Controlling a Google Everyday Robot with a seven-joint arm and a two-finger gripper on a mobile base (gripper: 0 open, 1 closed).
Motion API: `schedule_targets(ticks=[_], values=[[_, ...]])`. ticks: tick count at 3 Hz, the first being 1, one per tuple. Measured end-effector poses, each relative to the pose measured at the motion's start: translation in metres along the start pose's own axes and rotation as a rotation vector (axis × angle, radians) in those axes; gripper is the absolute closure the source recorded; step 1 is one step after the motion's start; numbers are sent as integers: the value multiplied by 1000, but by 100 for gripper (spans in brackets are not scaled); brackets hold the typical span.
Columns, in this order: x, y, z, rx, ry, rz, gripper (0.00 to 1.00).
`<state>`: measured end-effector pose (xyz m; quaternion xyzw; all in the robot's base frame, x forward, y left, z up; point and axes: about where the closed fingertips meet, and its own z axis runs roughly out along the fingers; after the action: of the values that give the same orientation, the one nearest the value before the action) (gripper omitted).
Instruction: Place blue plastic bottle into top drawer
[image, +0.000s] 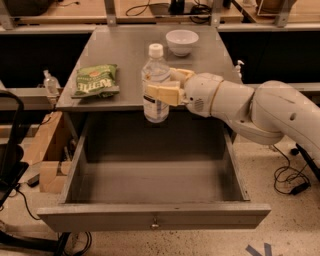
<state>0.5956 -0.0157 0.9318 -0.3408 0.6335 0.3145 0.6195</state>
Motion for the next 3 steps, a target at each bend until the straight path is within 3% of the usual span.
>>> schedule_targets(ticks=[1,2,3], values=[[41,7,-3,-70,87,-16,100],[41,8,-3,-70,87,-16,100],[57,10,8,-117,66,-2,100]])
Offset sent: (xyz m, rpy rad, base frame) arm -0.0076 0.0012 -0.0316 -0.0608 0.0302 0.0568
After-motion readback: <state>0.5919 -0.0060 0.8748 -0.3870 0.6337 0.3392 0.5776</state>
